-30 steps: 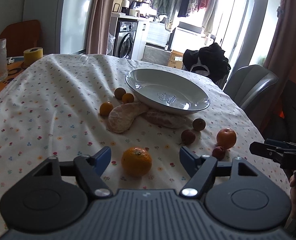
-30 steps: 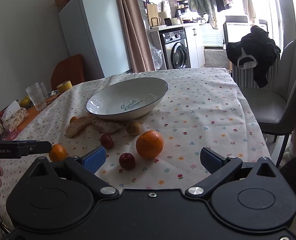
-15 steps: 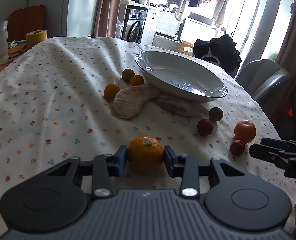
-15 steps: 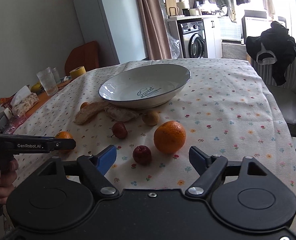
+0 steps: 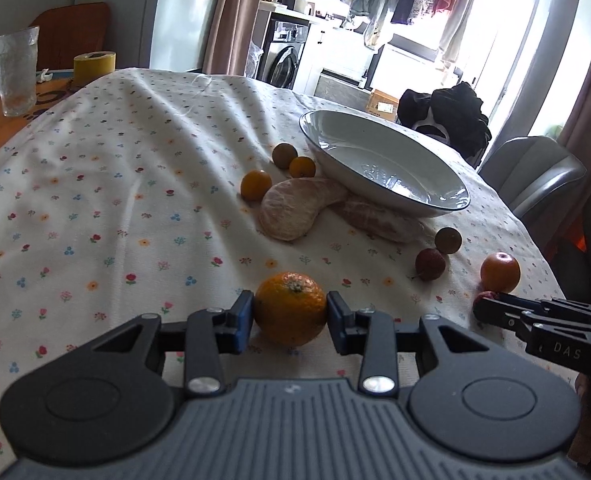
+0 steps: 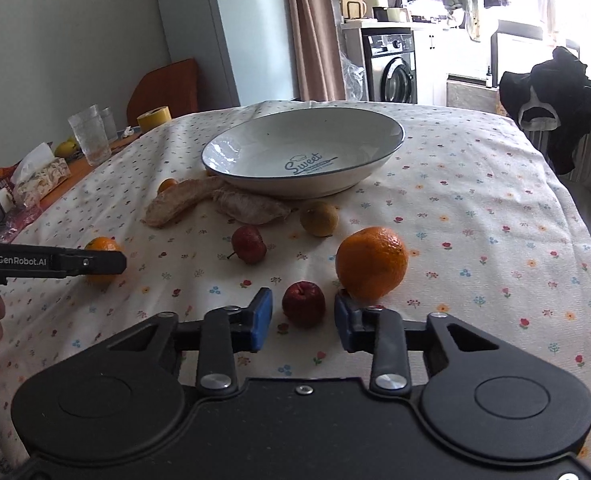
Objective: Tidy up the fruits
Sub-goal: 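Grasp the small mandarin with the left tool while the right tool grasps a red fruit, then drop the red fruit into the white bowl with the right tool while the left tool drops the mandarin in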
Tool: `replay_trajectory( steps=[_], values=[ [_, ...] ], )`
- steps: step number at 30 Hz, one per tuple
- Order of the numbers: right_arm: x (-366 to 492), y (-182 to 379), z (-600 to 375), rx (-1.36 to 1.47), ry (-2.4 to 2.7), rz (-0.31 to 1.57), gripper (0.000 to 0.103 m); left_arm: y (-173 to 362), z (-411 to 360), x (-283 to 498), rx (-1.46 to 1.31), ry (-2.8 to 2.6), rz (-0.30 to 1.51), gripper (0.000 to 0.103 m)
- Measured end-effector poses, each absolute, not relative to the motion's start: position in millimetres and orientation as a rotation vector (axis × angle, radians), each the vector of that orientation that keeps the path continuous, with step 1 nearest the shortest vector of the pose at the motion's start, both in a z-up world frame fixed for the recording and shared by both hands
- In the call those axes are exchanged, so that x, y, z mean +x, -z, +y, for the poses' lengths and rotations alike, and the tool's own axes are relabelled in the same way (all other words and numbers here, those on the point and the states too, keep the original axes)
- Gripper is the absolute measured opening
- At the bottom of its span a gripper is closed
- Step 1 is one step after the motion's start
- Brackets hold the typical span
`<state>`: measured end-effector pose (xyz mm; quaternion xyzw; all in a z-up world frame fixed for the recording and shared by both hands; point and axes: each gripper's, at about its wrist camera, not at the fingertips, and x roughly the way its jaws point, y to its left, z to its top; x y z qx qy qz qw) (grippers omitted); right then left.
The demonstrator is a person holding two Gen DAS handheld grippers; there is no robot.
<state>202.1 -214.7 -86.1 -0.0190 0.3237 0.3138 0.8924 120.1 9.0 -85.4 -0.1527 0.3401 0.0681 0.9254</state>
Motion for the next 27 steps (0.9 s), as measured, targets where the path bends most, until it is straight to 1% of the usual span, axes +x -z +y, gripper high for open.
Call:
replay_trajectory(
  steps=[1,3,11,27],
  values=[
    [205,87,-217,-0.023,-0.649,0.675,0.022,83,9,119,-0.312,-0.137,0.689,0.037],
    [209,85,-219,-0.011,-0.660,0.685,0.021,77,7,115,-0.289,-0.135,0.663,0.037],
    [204,69,-217,-0.006,-0.671,0.658,0.021,57,10,107,-0.285,-0.129,0.615,0.037],
    [220,45,-196,-0.013,-0.700,0.607,0.021,40,12,126,-0.270,-0.126,0.592,0.037]
  ],
)
